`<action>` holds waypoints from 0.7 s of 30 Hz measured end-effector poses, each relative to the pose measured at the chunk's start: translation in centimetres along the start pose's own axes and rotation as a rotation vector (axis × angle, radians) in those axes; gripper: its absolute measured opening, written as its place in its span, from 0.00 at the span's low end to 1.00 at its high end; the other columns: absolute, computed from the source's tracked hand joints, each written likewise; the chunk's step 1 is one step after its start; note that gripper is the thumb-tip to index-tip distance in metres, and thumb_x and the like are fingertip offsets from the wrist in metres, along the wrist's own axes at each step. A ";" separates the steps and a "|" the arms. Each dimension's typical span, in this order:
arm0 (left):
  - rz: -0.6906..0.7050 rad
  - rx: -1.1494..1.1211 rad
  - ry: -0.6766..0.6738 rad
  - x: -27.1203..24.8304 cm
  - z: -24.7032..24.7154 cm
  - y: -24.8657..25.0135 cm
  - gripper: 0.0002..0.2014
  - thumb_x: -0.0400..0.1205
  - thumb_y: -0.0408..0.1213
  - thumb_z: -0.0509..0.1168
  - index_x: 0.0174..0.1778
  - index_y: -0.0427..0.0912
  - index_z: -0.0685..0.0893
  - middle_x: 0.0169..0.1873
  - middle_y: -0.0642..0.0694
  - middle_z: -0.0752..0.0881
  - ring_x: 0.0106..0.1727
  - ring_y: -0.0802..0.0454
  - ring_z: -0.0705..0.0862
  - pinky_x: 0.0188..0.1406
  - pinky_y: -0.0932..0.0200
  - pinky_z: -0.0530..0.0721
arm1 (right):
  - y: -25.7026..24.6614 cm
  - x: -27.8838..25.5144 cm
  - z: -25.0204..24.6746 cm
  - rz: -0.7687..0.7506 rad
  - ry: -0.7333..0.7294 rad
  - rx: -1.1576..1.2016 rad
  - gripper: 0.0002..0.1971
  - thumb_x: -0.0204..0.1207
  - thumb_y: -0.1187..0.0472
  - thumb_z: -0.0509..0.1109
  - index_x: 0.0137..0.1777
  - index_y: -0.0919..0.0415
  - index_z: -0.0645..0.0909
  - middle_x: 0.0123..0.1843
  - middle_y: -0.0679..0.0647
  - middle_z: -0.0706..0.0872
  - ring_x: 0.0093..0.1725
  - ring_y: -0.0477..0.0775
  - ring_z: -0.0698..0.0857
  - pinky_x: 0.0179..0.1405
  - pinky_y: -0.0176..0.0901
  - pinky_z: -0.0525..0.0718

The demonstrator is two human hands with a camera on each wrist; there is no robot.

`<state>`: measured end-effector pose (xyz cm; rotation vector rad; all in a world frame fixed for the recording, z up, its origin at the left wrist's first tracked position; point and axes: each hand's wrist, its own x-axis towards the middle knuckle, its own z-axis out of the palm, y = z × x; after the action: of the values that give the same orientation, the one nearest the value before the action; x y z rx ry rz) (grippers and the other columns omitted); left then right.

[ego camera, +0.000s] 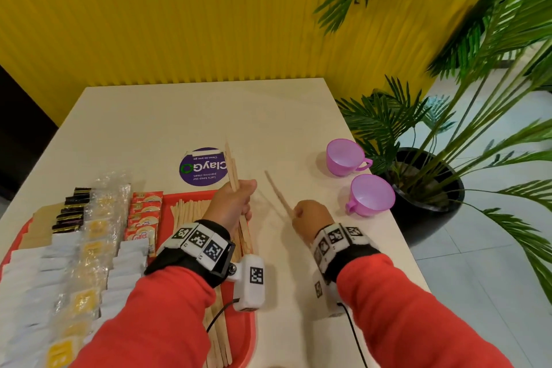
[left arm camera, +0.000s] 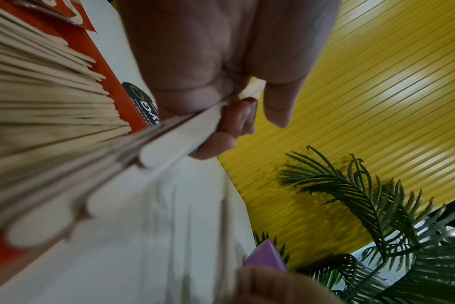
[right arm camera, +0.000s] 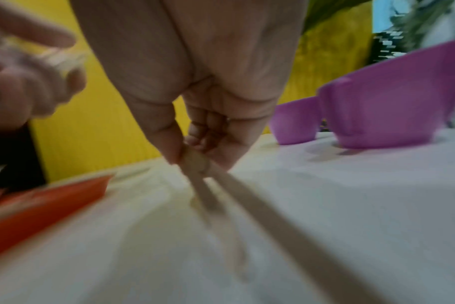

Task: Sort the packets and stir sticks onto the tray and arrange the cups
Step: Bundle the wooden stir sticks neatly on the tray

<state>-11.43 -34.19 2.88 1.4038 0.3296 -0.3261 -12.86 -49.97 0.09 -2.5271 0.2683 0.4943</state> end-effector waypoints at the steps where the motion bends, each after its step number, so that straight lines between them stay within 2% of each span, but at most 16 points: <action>1: 0.006 0.055 -0.005 0.0 0.2 -0.2 0.06 0.82 0.37 0.65 0.49 0.40 0.78 0.25 0.49 0.69 0.24 0.54 0.67 0.29 0.58 0.72 | 0.3 -0.1 -0.5 -0.030 0.034 0.160 0.08 0.72 0.71 0.63 0.39 0.59 0.80 0.40 0.56 0.83 0.45 0.58 0.82 0.45 0.42 0.76; 2: 0.012 0.098 -0.008 0.0 0.4 -0.5 0.09 0.80 0.37 0.68 0.52 0.39 0.78 0.26 0.48 0.71 0.25 0.54 0.68 0.30 0.59 0.72 | 0.4 -0.3 -0.9 -0.061 0.060 0.327 0.11 0.70 0.73 0.64 0.33 0.57 0.78 0.33 0.53 0.80 0.39 0.55 0.80 0.43 0.42 0.76; 4: 0.038 0.146 -0.027 -0.2 1.3 -0.9 0.14 0.77 0.36 0.71 0.56 0.39 0.79 0.27 0.48 0.72 0.24 0.53 0.69 0.29 0.59 0.73 | 0.3 -1.2 -1.7 -0.142 0.106 0.581 0.15 0.69 0.75 0.66 0.30 0.54 0.76 0.27 0.50 0.78 0.32 0.52 0.77 0.41 0.47 0.77; 6: 0.069 0.209 -0.065 -0.3 2.3 -1.2 0.15 0.74 0.37 0.74 0.55 0.42 0.80 0.25 0.49 0.72 0.23 0.54 0.71 0.28 0.60 0.73 | -0.1 -1.9 -2.0 -0.224 0.113 0.700 0.15 0.70 0.76 0.66 0.31 0.55 0.77 0.29 0.51 0.79 0.33 0.52 0.78 0.41 0.48 0.79; 10: 0.121 0.243 -0.130 -0.7 4.1 -1.3 0.09 0.76 0.38 0.72 0.46 0.45 0.79 0.28 0.48 0.75 0.24 0.56 0.71 0.23 0.66 0.71 | -0.7 -2.6 -1.6 -0.300 0.134 0.876 0.15 0.69 0.80 0.65 0.33 0.59 0.78 0.40 0.58 0.88 0.38 0.55 0.87 0.43 0.50 0.85; 12: 0.185 0.301 -0.154 -0.8 4.7 -1.3 0.06 0.79 0.38 0.69 0.44 0.45 0.78 0.31 0.50 0.78 0.28 0.58 0.75 0.27 0.68 0.73 | -0.6 -2.8 -1.3 -0.297 0.154 0.883 0.14 0.70 0.80 0.65 0.35 0.61 0.81 0.38 0.59 0.88 0.36 0.50 0.87 0.41 0.47 0.86; 14: 0.252 0.368 -0.176 -0.9 5.1 -1.4 0.04 0.81 0.39 0.65 0.45 0.43 0.79 0.35 0.51 0.82 0.35 0.57 0.80 0.34 0.67 0.75 | -0.4 -2.9 -0.9 -0.284 0.179 0.839 0.12 0.70 0.79 0.65 0.40 0.63 0.85 0.35 0.55 0.87 0.35 0.44 0.85 0.40 0.40 0.85; 16: 0.306 0.419 -0.197 -0.9 5.3 -1.8 0.07 0.84 0.38 0.61 0.47 0.37 0.80 0.40 0.47 0.85 0.43 0.53 0.83 0.41 0.67 0.78 | -0.5 -2.9 -0.8 -0.256 0.205 0.830 0.12 0.71 0.76 0.67 0.45 0.61 0.87 0.36 0.52 0.88 0.37 0.44 0.85 0.43 0.40 0.85; 19: 0.332 0.454 -0.154 -0.7 5.5 -2.5 0.10 0.86 0.36 0.57 0.49 0.32 0.80 0.45 0.41 0.85 0.48 0.51 0.82 0.44 0.74 0.76 | -0.3 -2.6 -0.5 -0.222 0.233 0.844 0.14 0.70 0.75 0.71 0.38 0.53 0.87 0.31 0.44 0.86 0.33 0.37 0.83 0.41 0.36 0.83; 21: 0.341 0.455 -0.121 -0.6 5.6 -2.8 0.10 0.86 0.35 0.56 0.49 0.33 0.79 0.45 0.40 0.84 0.49 0.50 0.81 0.44 0.73 0.75 | -0.3 -2.4 -0.3 -0.193 0.244 0.867 0.16 0.69 0.73 0.73 0.34 0.48 0.86 0.31 0.45 0.87 0.35 0.41 0.85 0.44 0.40 0.85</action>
<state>-12.97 -40.11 1.38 1.8442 -0.0958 -0.2089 -14.92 -49.69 1.42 -1.7270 0.2525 -0.0303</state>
